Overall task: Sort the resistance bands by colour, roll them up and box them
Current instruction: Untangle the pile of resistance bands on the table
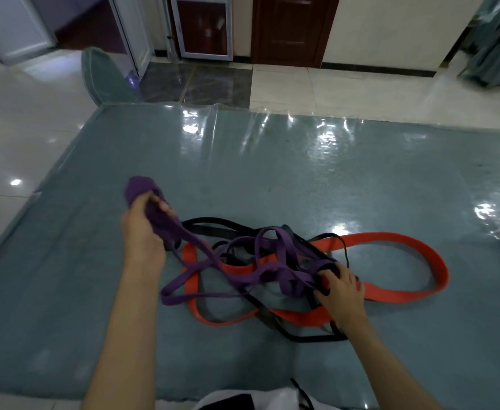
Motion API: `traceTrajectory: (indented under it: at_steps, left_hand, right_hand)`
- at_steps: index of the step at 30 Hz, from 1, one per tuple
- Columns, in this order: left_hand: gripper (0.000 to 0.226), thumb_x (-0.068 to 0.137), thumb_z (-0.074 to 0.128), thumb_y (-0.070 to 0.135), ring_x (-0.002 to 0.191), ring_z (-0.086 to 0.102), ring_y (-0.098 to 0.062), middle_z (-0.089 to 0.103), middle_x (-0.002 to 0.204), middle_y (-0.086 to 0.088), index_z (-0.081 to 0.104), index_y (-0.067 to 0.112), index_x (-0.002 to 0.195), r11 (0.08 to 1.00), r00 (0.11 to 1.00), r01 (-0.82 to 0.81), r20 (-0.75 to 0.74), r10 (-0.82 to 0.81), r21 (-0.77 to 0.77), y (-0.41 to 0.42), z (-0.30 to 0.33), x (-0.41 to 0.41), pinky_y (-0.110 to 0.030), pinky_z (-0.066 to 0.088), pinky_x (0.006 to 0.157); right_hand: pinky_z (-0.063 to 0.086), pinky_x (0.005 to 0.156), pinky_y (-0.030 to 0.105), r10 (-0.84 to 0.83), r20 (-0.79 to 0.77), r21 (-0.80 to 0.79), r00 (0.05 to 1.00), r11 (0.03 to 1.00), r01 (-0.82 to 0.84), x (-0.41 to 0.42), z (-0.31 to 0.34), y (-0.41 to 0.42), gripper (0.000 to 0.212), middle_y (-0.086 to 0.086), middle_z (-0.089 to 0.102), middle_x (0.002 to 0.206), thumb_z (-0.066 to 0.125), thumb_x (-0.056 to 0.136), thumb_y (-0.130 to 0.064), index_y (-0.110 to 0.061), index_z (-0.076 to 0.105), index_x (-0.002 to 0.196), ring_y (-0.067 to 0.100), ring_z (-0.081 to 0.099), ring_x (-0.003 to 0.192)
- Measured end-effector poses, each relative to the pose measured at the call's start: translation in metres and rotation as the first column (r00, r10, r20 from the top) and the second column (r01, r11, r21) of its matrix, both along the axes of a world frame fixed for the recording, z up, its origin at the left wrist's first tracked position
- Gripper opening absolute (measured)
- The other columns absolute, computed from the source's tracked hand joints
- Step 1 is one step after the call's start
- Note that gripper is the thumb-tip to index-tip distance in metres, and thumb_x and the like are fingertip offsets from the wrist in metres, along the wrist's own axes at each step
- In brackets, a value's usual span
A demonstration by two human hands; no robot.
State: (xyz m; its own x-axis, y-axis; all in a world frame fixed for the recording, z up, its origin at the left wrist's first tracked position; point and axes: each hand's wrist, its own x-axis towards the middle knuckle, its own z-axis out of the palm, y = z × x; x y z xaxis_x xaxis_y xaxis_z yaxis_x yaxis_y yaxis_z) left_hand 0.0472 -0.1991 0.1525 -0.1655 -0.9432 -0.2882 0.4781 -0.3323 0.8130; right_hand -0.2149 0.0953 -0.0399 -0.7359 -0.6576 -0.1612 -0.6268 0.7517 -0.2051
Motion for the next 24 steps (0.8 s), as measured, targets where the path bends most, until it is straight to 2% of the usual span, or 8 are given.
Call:
traceTrajectory:
  at_steps: [3,5,8,11,14,16,20,24]
  left_hand:
    - [0.016,0.099,0.063,0.009,0.047,0.063,-0.009,0.068,0.054,0.001,0.069,0.01,0.084,0.992,0.945,0.124,0.306,-0.117,-0.005,0.016,-0.037,-0.017,-0.025,0.054,0.058]
    - [0.003,0.097,0.069,0.009,0.058,0.07,-0.012,0.075,0.066,-0.002,0.067,0.008,0.098,0.95,0.847,0.311,0.448,-0.285,0.017,0.031,-0.066,-0.027,-0.034,0.059,0.07]
    - [0.021,0.086,0.08,0.021,0.082,0.076,-0.022,0.079,0.086,-0.002,0.064,0.015,0.099,0.788,0.588,0.615,0.656,-0.473,0.018,0.056,-0.101,-0.045,-0.045,0.061,0.088]
    - [0.037,0.083,0.084,0.03,0.097,0.066,-0.016,0.066,0.098,0.01,0.054,0.022,0.103,0.531,0.251,0.845,0.829,-0.5,0.065,0.091,-0.12,-0.069,-0.037,0.053,0.09]
    - [0.048,0.08,0.083,0.046,0.106,0.059,-0.021,0.06,0.112,0.003,0.049,0.022,0.106,0.314,0.006,0.942,0.925,-0.38,0.122,0.121,-0.144,-0.091,-0.043,0.052,0.092]
    - [0.062,0.077,0.084,0.051,0.117,0.052,-0.026,0.051,0.124,0.0,0.046,0.021,0.115,0.252,-0.108,0.954,0.97,-0.218,0.163,0.129,-0.16,-0.1,-0.045,0.049,0.093]
    - [0.081,0.079,0.083,0.047,0.127,0.051,-0.03,0.046,0.138,-0.004,0.038,0.02,0.141,0.224,-0.226,0.951,0.973,0.038,0.212,0.145,-0.184,-0.102,-0.048,0.046,0.1]
    - [0.057,0.095,0.065,0.021,0.125,0.055,-0.031,0.056,0.137,-0.006,0.038,0.018,0.145,0.224,-0.221,0.957,0.964,0.147,0.185,0.149,-0.195,-0.092,-0.043,0.044,0.102]
  right_hand:
    - [0.037,0.105,0.066,0.127,-0.134,-0.066,0.983,0.988,-0.137,0.007,-0.006,-0.006,0.043,0.011,0.057,0.142,0.091,0.062,-0.021,-0.03,0.077,0.102,0.037,0.047,0.136]
    - [0.037,0.106,0.064,0.151,-0.169,-0.117,0.974,0.978,-0.172,0.011,-0.003,-0.009,0.041,0.007,0.063,0.131,0.092,0.062,-0.019,-0.029,0.08,0.1,0.035,0.054,0.128]
    - [0.04,0.103,0.059,0.15,-0.214,-0.181,0.965,0.965,-0.19,0.014,0.002,-0.007,0.039,0.0,0.07,0.11,0.093,0.064,-0.02,-0.027,0.081,0.1,0.029,0.063,0.111]
    - [0.05,0.091,0.049,0.159,-0.228,-0.262,0.961,0.94,-0.217,0.018,0.006,-0.001,0.039,-0.004,0.072,0.094,0.095,0.062,-0.018,-0.023,0.081,0.099,0.025,0.067,0.098]
    - [0.051,0.079,0.037,0.141,-0.201,-0.344,0.969,0.916,-0.205,0.021,0.009,0.003,0.036,-0.005,0.07,0.091,0.093,0.063,-0.013,-0.022,0.073,0.092,0.022,0.064,0.092]
    - [0.052,0.072,0.033,0.12,-0.194,-0.385,0.974,0.903,-0.189,0.022,0.011,0.007,0.034,-0.005,0.068,0.09,0.091,0.064,-0.011,-0.02,0.069,0.089,0.02,0.061,0.088]
    - [0.052,0.071,0.028,0.072,-0.178,-0.436,0.981,0.888,-0.144,0.026,0.012,0.017,0.031,-0.005,0.066,0.09,0.091,0.066,-0.012,-0.019,0.069,0.088,0.019,0.058,0.087]
    - [0.051,0.074,0.026,0.004,-0.095,-0.451,0.995,0.891,-0.046,0.027,0.004,0.025,0.033,-0.008,0.065,0.093,0.093,0.068,-0.015,-0.02,0.07,0.091,0.015,0.055,0.091]
